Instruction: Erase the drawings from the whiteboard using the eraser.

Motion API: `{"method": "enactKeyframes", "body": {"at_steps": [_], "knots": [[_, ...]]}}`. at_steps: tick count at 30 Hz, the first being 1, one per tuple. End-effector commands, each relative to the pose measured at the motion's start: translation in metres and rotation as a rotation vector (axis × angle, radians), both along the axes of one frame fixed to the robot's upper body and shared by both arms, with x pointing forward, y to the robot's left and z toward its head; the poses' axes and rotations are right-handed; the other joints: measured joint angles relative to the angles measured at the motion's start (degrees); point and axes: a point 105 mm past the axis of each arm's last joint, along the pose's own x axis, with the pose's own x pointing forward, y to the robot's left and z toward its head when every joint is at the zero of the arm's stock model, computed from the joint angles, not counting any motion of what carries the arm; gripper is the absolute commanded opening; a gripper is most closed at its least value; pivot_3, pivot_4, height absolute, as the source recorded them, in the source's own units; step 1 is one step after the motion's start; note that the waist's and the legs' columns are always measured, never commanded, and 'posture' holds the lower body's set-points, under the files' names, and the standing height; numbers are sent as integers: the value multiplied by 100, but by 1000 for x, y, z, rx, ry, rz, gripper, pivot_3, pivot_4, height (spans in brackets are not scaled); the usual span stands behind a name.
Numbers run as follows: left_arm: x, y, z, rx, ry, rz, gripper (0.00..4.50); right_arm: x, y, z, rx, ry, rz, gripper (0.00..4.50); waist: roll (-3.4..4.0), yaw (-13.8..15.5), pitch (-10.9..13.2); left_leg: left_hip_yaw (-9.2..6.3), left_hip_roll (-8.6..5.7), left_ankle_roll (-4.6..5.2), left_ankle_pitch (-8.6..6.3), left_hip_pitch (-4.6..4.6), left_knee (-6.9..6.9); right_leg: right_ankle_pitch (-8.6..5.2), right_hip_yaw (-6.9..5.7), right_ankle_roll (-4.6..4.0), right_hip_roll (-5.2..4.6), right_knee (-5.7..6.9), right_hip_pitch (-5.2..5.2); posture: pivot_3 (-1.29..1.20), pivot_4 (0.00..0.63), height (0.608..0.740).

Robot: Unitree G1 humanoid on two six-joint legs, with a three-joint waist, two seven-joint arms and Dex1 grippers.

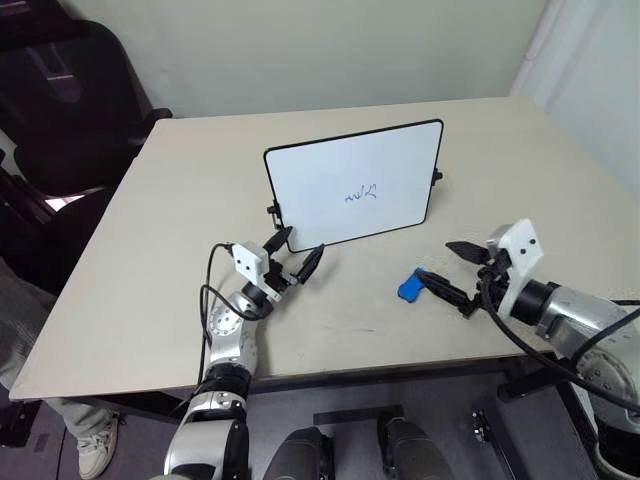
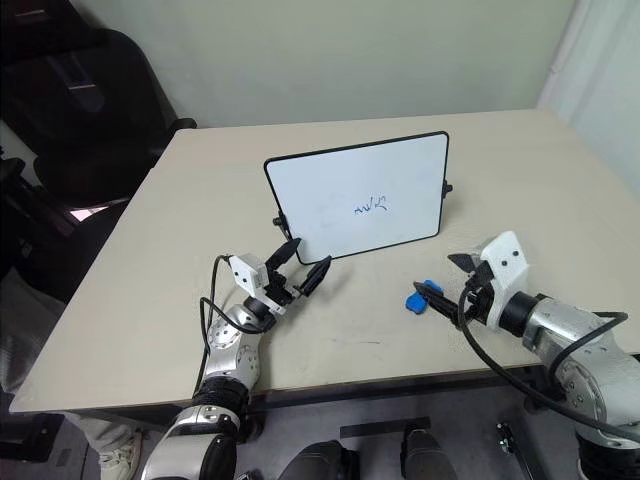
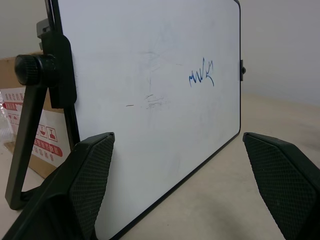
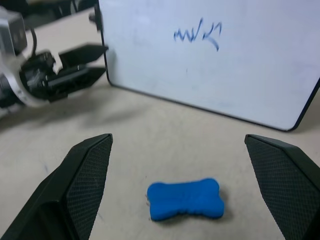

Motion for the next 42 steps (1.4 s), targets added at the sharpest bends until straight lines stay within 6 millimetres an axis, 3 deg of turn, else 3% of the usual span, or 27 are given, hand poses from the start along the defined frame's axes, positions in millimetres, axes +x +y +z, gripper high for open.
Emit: {"method": "enactKeyframes", "body": {"at_steps": [1, 7, 11, 20, 26, 36, 42], "knots": [[-6, -3, -10, -19, 27, -18, 4500, -2, 1, 6, -3, -45, -6, 4483, -1, -4, 0, 0, 0, 0, 0, 0, 0, 0, 0, 0, 0, 0, 0, 0, 150, 726], [-10, 3, -10, -12, 23, -5, 4500, -7, 9, 0, 15, 37, 24, 4483, 2, -29, -1, 0, 1, -1, -8, 0, -2, -6, 1, 7, 1, -1, -2, 0, 150, 726], [-13, -4, -14, -11, 37, -19, 4500, -4, 14, 0, 25, 148, 29, 4483, 4, -61, -3, 2, 0, 0, -16, 1, -3, -14, 4, 13, 2, -1, -3, 0, 150, 726], [-12, -12, -14, -11, 34, -40, 4500, -2, 26, -8, -176, 223, 144, 4483, 11, -30, -7, 5, 1, 6, -20, 2, -8, -23, 6, 18, 1, 3, -5, 0, 150, 726], [-7, -9, -10, -9, 22, -20, 4500, 16, 16, -29, -257, 356, 128, 4483, 10, -21, -7, 6, -4, 9, -18, 2, -2, -22, 11, 17, -5, 5, -2, 0, 150, 726], [-9, -12, -12, -11, 23, -19, 4500, 35, 19, -31, -343, 352, 169, 4483, 14, 3, -9, 5, -3, 11, -17, 3, 0, -21, 10, 17, -4, 12, -3, 0, 150, 726], [-12, -8, -13, -11, 21, -4, 4500, 44, 19, -44, -416, 371, 186, 4483, 15, -3, -10, 5, -3, 12, -17, 3, 0, -21, 11, 17, -6, 12, -3, 0, 150, 726]]}}
